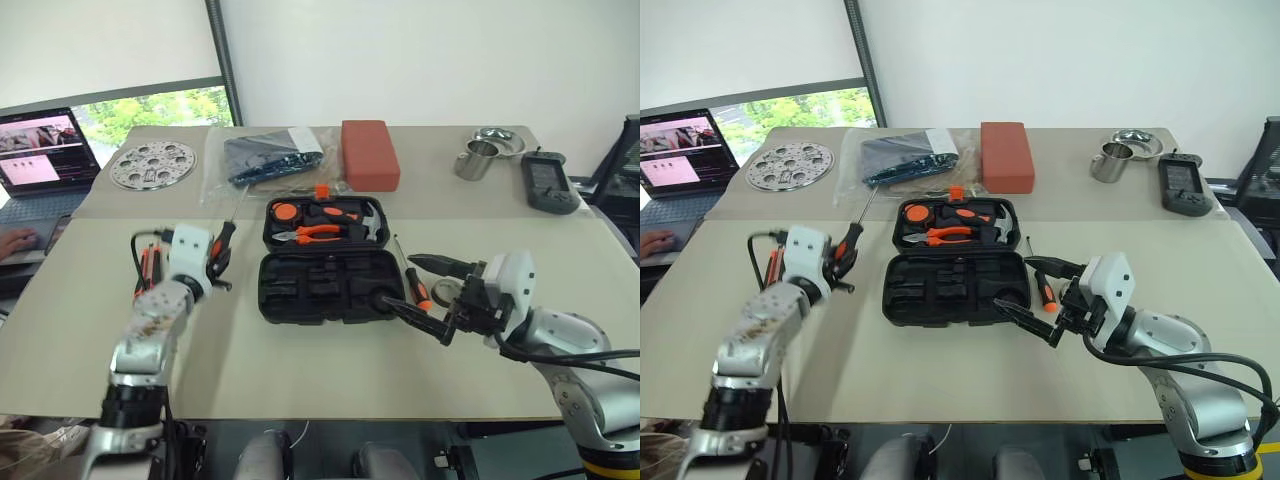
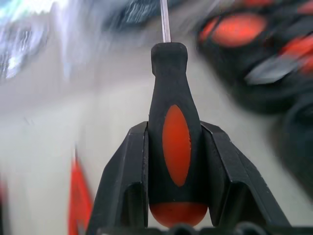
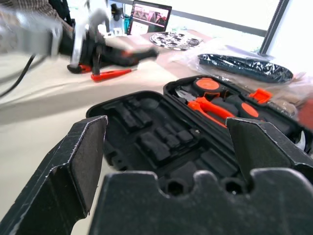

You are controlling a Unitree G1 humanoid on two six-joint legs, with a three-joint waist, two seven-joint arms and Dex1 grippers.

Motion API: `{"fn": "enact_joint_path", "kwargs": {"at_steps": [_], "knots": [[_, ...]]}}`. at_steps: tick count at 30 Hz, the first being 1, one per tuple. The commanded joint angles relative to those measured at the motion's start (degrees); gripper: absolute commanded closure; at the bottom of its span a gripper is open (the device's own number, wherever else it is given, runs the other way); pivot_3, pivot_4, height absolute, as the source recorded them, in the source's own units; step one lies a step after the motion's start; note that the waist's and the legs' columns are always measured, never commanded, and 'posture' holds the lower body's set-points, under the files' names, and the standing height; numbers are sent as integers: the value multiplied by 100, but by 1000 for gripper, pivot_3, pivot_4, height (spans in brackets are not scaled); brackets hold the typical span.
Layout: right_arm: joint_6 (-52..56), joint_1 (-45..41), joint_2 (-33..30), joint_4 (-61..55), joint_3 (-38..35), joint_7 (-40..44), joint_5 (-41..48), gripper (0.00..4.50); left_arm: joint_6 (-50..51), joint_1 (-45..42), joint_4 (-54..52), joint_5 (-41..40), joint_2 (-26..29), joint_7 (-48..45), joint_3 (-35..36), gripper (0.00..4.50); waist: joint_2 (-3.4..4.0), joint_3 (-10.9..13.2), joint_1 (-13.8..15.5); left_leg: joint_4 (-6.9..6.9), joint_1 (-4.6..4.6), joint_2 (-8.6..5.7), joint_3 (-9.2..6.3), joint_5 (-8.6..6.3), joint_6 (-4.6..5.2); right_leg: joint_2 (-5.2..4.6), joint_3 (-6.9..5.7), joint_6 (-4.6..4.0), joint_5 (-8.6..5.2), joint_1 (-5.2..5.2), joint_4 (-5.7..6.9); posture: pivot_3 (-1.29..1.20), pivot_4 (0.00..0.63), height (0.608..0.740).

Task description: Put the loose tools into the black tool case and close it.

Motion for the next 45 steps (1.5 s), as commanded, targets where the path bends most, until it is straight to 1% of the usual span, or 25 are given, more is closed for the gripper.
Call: {"fn": "enact_joint_path", "kwargs": {"at_steps": [1,3,5,6,9,11,13,16,19,22,27,31,34,38,45], "knots": [[-148,15,-76,117,-505,-77,34,0,-1102,-881,585,-194,280,-1928,-581,3546,6,-3,36,0,-4,-3,4,0,0,-3,-5,0,0,-2,-2,0,150,740],[-167,15,-112,203,-671,-72,37,0,-1551,-1362,1291,-209,250,-2529,-708,3546,16,-10,14,1,0,-6,19,0,4,-6,-9,5,2,1,-7,0,150,740],[-152,48,-153,219,-844,-68,77,0,-1622,-1949,2127,-429,42,-3001,-631,3546,24,-13,-45,1,0,-6,25,-3,12,-3,3,8,2,-2,-9,0,150,740],[-148,78,-155,204,-897,-78,80,0,-1961,-2153,2533,-413,-5,-3290,-661,3546,23,-9,-66,1,-1,-5,25,-9,22,3,4,8,2,-3,-9,0,150,740],[-126,161,-127,82,-966,-153,70,0,-3045,-2719,3922,-1,-39,-4073,-957,3546,23,-8,-107,7,-24,2,20,-11,28,35,3,8,1,-30,-5,0,150,740],[-90,221,-87,-77,-1019,-296,88,0,-3619,-3104,4861,236,-65,-4771,-1185,3546,27,-9,-110,8,-29,2,16,5,2,50,16,8,1,-39,1,0,150,740],[-71,303,-71,-196,-1079,-407,99,0,-4043,-3369,5498,470,-73,-5179,-1350,3546,27,-9,-106,11,-33,2,14,7,0,58,20,9,1,-43,1,0,150,740],[-56,468,-55,-348,-1146,-518,109,0,-4371,-3659,6160,823,-71,-5468,-1533,3546,27,-9,-101,14,-50,4,14,3,6,62,28,9,1,-59,2,0,150,740],[-58,587,-43,-456,-1159,-590,122,0,-4540,-3816,6523,1050,-136,-5326,-1534,3546,27,-9,-94,15,-65,4,11,2,9,63,28,9,1,-76,9,0,150,740],[-9,568,-38,-576,-1096,-697,153,0,-4627,-3872,6780,1412,-186,-4792,-1595,3546,28,-9,-87,16,-73,5,3,3,10,67,28,9,1,-83,15,0,150,740],[169,480,-115,-637,-984,-742,203,0,-4527,-3788,6811,1522,-227,-4888,-1533,3546,28,-10,-100,17,-70,10,-2,4,11,73,29,8,1,-84,23,0,150,740],[538,467,-274,-617,-939,-846,131,0,-4505,-3752,6824,1614,-181,-4881,-1540,3546,29,-10,-95,17,-70,11,-3,5,10,75,29,8,1,-85,27,0,150,740],[800,500,-438,-617,-916,-903,52,0,-4497,-3759,6880,1743,-138,-4543,-1522,3546,30,-10,-95,18,-69,11,-2,5,9,74,29,8,1,-85,28,0,150,740],[859,518,-411,-673,-946,-818,254,0,-4468,-3733,6906,1811,-149,-4464,-1524,3546,30,-11,-89,19,-70,11,-4,5,9,75,29,8,1,-85,30,0,150,740],[844,571,-377,-718,-960,-827,307,0,-4433,-3688,6909,1885,-200,-4459,-1560,3546,31,-11,-89,23,-69,11,-4,6,9,76,28,8,1,-85,35,0,150,740]]}}
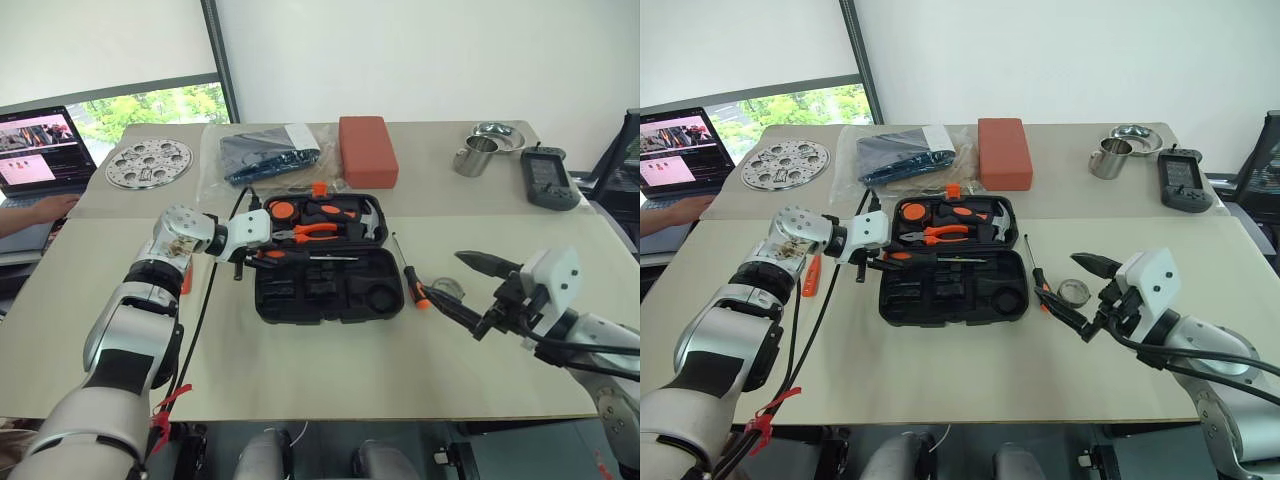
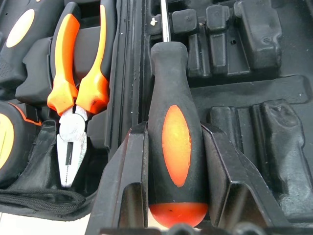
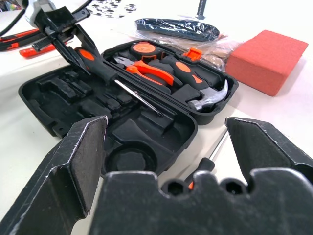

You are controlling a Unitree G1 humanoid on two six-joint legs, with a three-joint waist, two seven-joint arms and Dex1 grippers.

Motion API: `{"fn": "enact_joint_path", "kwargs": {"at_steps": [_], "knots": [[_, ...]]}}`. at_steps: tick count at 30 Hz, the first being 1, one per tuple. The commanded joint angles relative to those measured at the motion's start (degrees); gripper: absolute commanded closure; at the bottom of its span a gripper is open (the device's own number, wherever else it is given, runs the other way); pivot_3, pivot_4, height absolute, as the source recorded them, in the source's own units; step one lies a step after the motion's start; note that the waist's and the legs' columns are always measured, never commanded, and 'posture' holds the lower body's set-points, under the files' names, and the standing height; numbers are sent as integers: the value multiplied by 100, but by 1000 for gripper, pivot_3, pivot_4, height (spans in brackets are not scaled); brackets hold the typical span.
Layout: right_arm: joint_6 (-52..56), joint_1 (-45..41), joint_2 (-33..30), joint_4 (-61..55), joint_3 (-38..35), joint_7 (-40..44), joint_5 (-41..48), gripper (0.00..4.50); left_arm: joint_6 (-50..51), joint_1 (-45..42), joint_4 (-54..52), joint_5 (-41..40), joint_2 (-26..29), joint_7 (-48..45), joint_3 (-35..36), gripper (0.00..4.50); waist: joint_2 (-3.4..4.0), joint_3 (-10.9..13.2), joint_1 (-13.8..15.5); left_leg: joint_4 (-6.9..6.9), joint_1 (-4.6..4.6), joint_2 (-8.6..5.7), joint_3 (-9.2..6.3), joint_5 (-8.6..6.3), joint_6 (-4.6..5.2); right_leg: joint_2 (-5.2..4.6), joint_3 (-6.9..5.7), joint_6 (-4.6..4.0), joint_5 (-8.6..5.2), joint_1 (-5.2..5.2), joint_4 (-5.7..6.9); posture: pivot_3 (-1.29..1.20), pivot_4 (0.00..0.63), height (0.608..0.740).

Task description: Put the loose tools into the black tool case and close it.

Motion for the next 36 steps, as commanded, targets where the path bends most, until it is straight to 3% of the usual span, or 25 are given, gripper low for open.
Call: {"fn": "enact_joint_path", "kwargs": {"at_steps": [1,6,8,9,15,16,30,33,36], "knots": [[-42,38,20,-218,-81,11,80,0,20,-9,6,52,16,-28,31,3546,0,0,1,1,0,0,0,0,-1,0,0,0,0,0,1,0,150,740],[-120,119,71,-209,-80,4,42,0,67,-31,31,84,-2,-139,3,3546,0,0,0,8,6,-3,0,1,-1,0,6,0,0,-2,33,0,150,740],[-139,138,93,-205,-78,5,33,0,127,-47,46,99,-20,-135,1,2543,0,0,-2,8,8,-2,-2,1,-2,3,7,0,0,-2,36,0,150,740],[-143,147,99,-208,-84,10,32,0,174,-71,57,146,-21,-36,-7,2372,0,0,-2,8,8,-1,-3,3,-3,4,7,0,0,-2,37,0,150,740],[-175,187,150,-212,-91,16,28,0,249,-184,97,265,-38,453,57,147,0,-1,-1,10,9,-1,-6,13,2,6,8,0,0,-3,46,0,150,740],[-189,191,157,-203,-85,20,20,0,241,-204,83,244,-38,438,80,69,1,-1,-2,11,8,-2,-8,16,4,6,9,0,0,-3,47,0,150,740],[-254,155,203,-129,-1,82,-18,0,936,-563,-412,-655,-243,-401,783,69,2,-1,-4,14,6,-3,-7,19,2,7,8,0,0,-5,54,0,150,740],[-275,138,235,-115,41,72,-42,0,886,-375,-452,-435,-347,250,690,795,2,-2,-13,15,8,-2,-7,20,0,7,9,0,0,-5,56,0,150,740],[-301,194,300,-152,45,40,-73,0,1358,-158,-657,-694,-643,1018,982,1874,6,-4,-18,15,9,-2,-10,20,1,9,11,0,0,-5,60,0,150,740]]}}
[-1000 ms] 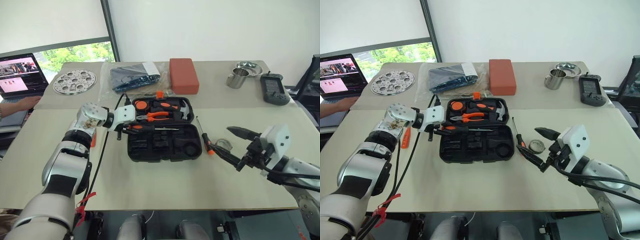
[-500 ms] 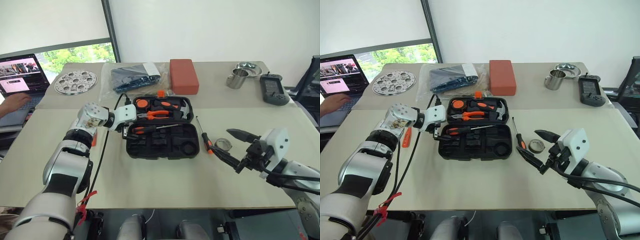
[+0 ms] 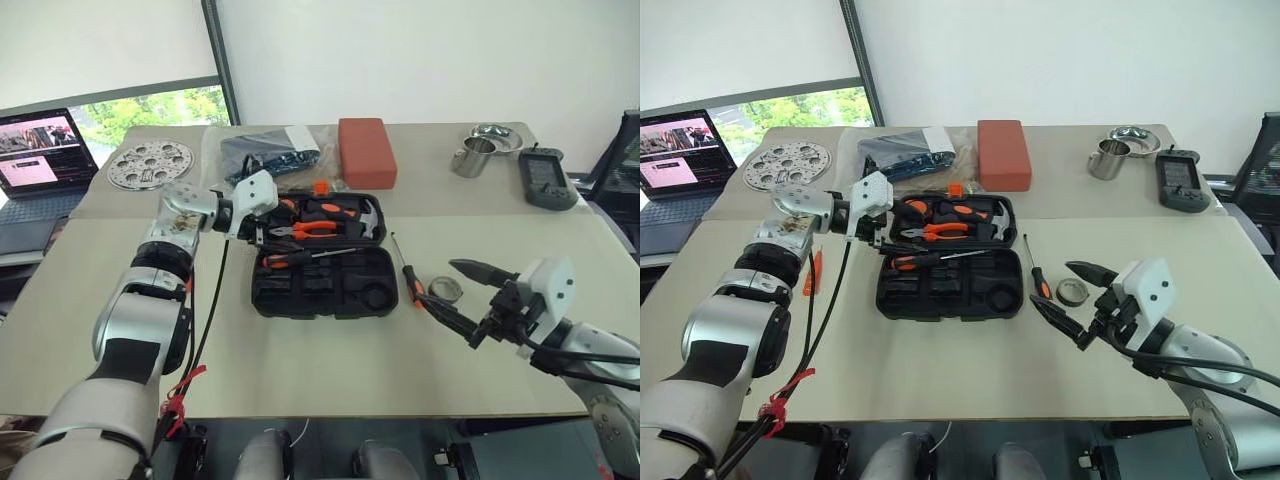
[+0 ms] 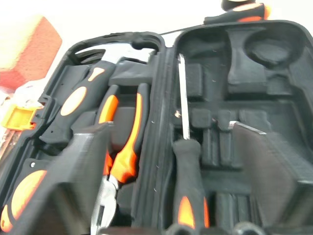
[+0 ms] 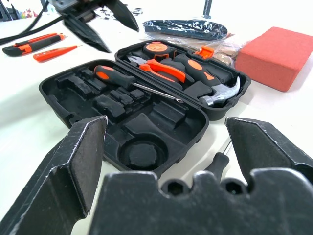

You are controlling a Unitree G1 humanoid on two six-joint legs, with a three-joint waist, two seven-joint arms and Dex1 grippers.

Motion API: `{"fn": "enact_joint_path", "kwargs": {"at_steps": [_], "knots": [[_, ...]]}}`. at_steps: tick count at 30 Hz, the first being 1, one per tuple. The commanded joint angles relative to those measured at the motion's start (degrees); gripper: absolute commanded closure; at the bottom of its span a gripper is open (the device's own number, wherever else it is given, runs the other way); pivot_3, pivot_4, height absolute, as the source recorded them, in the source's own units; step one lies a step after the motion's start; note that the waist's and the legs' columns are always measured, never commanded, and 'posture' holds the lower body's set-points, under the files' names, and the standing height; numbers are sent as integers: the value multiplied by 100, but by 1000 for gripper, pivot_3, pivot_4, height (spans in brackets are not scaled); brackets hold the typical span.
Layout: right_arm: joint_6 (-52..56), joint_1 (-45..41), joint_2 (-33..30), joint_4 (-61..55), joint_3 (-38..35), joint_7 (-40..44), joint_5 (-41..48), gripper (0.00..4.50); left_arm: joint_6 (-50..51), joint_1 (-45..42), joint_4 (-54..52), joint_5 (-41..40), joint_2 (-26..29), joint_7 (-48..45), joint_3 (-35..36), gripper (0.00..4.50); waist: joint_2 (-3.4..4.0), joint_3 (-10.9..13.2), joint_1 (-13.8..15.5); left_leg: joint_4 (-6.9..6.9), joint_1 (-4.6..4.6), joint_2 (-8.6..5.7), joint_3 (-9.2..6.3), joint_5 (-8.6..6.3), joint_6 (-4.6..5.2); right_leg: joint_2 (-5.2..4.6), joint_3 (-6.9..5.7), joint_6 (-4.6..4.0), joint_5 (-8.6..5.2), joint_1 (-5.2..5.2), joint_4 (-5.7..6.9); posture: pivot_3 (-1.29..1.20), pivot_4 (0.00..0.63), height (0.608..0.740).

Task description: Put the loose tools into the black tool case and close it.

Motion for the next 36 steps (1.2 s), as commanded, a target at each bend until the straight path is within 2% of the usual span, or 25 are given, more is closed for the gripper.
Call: {"fn": "enact_joint_path", "kwargs": {"at_steps": [1,3,6,8,13,17,25,36], "knots": [[-208,40,83,-162,-90,-52,-45,0,615,263,-499,-335,-319,1028,422,2250,1,0,6,0,-1,0,-1,0,0,0,1,0,0,0,1,0,150,740],[-218,93,111,-187,-114,-67,-60,0,878,480,-863,-403,-441,1360,515,2929,0,0,12,7,-5,0,-5,0,0,0,2,0,0,0,6,0,150,740],[-242,203,165,-252,-117,-88,-76,0,1789,1203,-2215,-732,-748,1744,647,4023,4,-2,7,13,-7,0,-6,1,-1,1,8,0,0,1,10,0,150,740],[-252,201,176,-251,-106,-97,-81,0,2402,1563,-2954,-792,-903,2163,680,4441,8,-5,8,14,-6,1,-6,7,-12,2,13,1,0,2,9,0,150,740],[-321,190,213,-199,9,-43,-97,0,4085,2311,-4524,-880,-1181,3092,691,4441,10,-6,6,16,-2,0,-7,12,-19,17,48,0,0,7,11,0,150,740],[-368,40,266,-116,51,-88,-131,0,4563,2608,-4982,-859,-1205,3334,523,4441,14,-8,-4,15,2,-1,-5,14,-17,29,80,1,0,10,11,0,150,740],[-394,115,304,-171,97,-101,-171,0,4529,2611,-4599,-654,-1041,3281,5,4441,13,-9,56,16,4,-13,-4,18,-10,33,117,1,-1,20,6,0,150,740],[-414,44,333,-148,158,-165,-212,0,4190,2263,-3463,-258,-811,3260,-510,4441,2,-12,15,14,61,-10,-5,6,7,31,120,4,-2,87,-11,0,150,740]]}}
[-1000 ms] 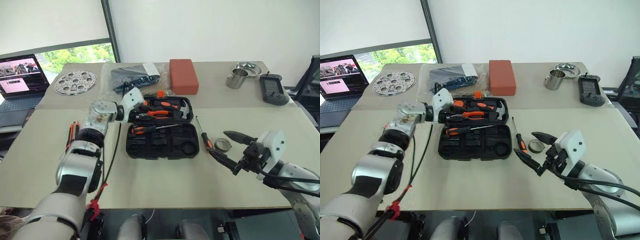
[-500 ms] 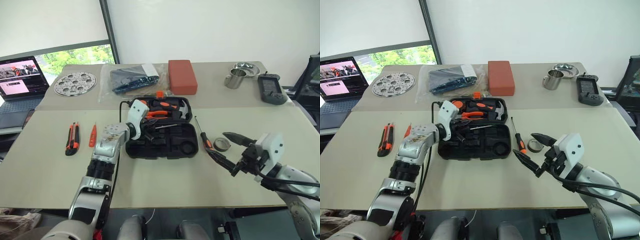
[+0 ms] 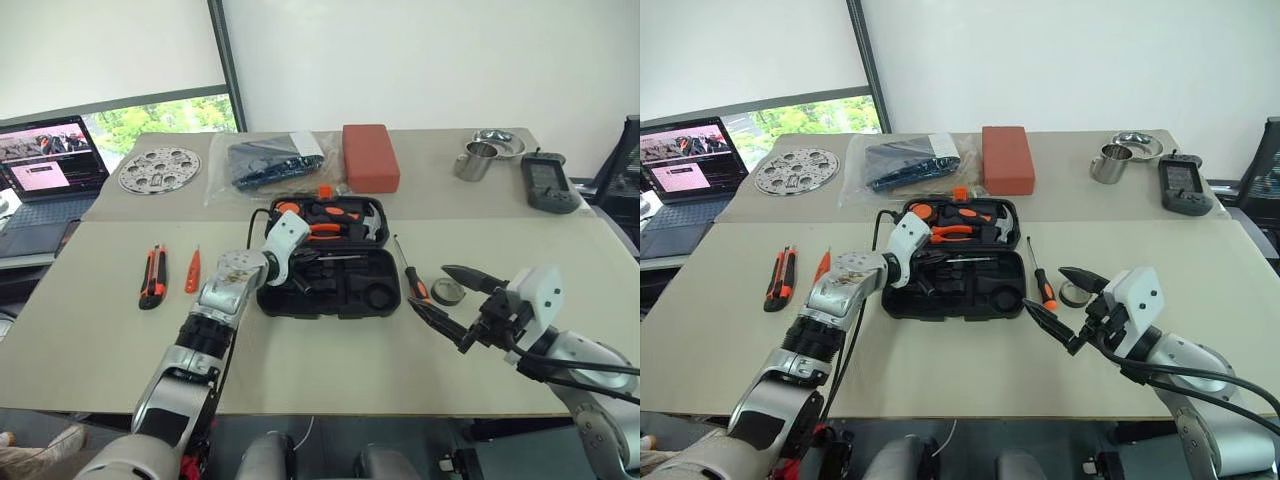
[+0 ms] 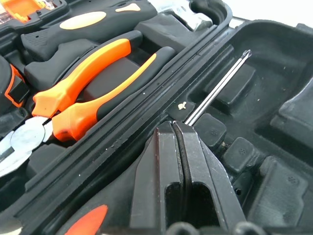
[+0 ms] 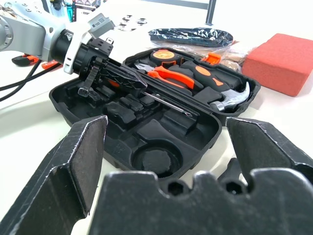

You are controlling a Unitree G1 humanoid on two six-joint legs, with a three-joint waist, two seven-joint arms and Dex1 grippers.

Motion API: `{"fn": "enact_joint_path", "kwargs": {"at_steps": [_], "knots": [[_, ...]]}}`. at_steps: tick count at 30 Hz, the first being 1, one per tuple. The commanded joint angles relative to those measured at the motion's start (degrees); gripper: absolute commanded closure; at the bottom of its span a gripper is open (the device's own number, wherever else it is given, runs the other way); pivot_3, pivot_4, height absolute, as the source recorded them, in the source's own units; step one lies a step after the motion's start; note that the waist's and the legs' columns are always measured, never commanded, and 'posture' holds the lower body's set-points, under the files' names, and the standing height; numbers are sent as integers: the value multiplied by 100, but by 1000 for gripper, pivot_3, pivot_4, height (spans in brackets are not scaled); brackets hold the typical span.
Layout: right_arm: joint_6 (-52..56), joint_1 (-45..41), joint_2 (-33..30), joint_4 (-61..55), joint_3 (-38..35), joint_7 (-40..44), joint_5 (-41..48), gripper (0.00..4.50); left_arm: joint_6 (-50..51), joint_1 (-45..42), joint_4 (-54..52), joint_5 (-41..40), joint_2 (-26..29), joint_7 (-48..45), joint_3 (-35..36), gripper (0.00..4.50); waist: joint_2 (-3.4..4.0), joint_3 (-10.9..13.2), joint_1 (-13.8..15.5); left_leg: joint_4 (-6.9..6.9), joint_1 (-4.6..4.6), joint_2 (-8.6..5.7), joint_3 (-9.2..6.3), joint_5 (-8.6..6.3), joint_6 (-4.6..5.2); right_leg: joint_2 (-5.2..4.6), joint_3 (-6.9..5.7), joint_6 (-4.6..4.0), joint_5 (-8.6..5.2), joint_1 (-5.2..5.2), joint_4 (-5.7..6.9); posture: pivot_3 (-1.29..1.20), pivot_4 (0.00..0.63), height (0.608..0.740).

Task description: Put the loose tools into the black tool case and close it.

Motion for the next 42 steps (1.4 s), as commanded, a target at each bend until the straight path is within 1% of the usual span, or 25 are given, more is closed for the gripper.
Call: {"fn": "enact_joint_path", "kwargs": {"at_steps": [1,6,11,16,20,25,28,30,31,32,33,34,35,36,38,39,42], "knots": [[-194,-110,30,-132,-66,-30,-23,0,22,-9,479,283,112,-39,-268,4441,0,-2,-15,0,1,1,-1,0,0,-1,0,0,0,2,3,0,150,740],[-200,-128,39,-127,-67,-20,-36,0,14,64,548,369,119,-21,-394,4441,-1,-7,-31,0,5,1,-1,0,0,-3,1,0,0,4,4,0,150,740],[-197,-174,36,-98,-59,-3,-34,0,74,196,476,329,55,73,-327,4441,-1,-10,-44,0,7,2,-1,0,1,-5,2,0,0,6,5,0,150,740],[-185,-177,19,-86,-64,26,-25,0,-106,386,439,250,-8,181,-186,4441,-5,-32,-58,-1,10,2,0,-1,3,-7,4,1,-1,8,4,0,150,740],[-134,-171,-30,-66,-82,66,-5,0,-442,526,-204,-321,-88,-231,199,4441,-5,-34,-98,-2,7,4,0,-2,3,-8,4,2,-1,7,4,0,150,740],[-77,-241,-155,70,-10,86,-135,0,-401,797,-1230,-949,138,-689,581,4441,-5,-30,-98,-4,-25,2,0,-4,7,-10,2,3,-2,-15,-8,0,150,740],[79,-455,-335,320,162,-107,-512,0,-316,1044,-1944,-1407,558,-1235,790,3682,-21,-18,-125,-7,-31,7,1,-2,3,-5,3,2,-2,-27,-9,0,150,740],[248,-682,-419,506,345,-232,-711,0,-196,1117,-2244,-1729,859,-1544,957,2873,-20,-18,-117,-16,-27,7,1,0,0,-8,3,2,-2,-25,-12,0,150,740],[370,-811,-450,603,431,-306,-796,0,-176,1141,-2391,-1844,1020,-1719,993,2633,-19,-18,-111,-19,-24,7,4,0,0,-8,4,2,-2,-25,-12,0,150,740],[634,-1021,-556,740,645,-443,-1041,0,-124,1177,-2600,-2005,1296,-2024,1045,2233,-19,-18,-113,-22,-21,7,3,1,-1,-9,4,3,-2,-24,-13,0,150,740],[870,-1211,-665,872,857,-523,-1248,0,-29,1191,-2753,-2130,1544,-2259,1083,2047,-19,-17,-122,-26,-19,6,4,1,-1,-10,5,3,-2,-24,-12,0,150,740],[1027,-1344,-744,968,998,-564,-1386,0,44,1191,-2846,-2220,1706,-2396,1097,1576,-19,-16,-130,-26,-18,8,8,1,-2,-10,8,2,-2,-25,-14,0,150,740],[1516,-1669,-776,1142,1236,-586,-1389,0,138,1204,-2978,-2374,2065,-2760,1148,1303,-19,-15,-128,-29,-16,7,9,2,-3,-12,8,2,-2,-25,-13,0,150,740],[1861,-1897,-782,1261,1382,-583,-1355,0,198,1209,-3059,-2485,2304,-2986,1167,876,-23,-13,-137,-31,-13,6,10,2,-3,-15,7,1,-2,-25,-12,0,150,740],[2402,-2482,-666,1597,1649,-716,-1451,0,206,1150,-3151,-2598,2765,-3321,1241,212,-23,-11,-140,-39,-12,10,13,5,-7,-14,8,-2,-3,-31,-11,0,150,740],[2556,-2760,-620,1788,1792,-708,-1506,0,212,1115,-3191,-2661,2952,-3458,1292,92,-20,-10,-118,-38,-12,10,13,4,-7,-14,8,-3,-3,-33,-12,0,150,740],[2894,-3321,-513,2220,2067,-633,-1571,0,282,1072,-3286,-2832,3325,-3727,1370,92,-17,-6,-114,-39,-34,8,14,5,-5,-15,7,-7,-6,-60,-7,0,150,740]]}}
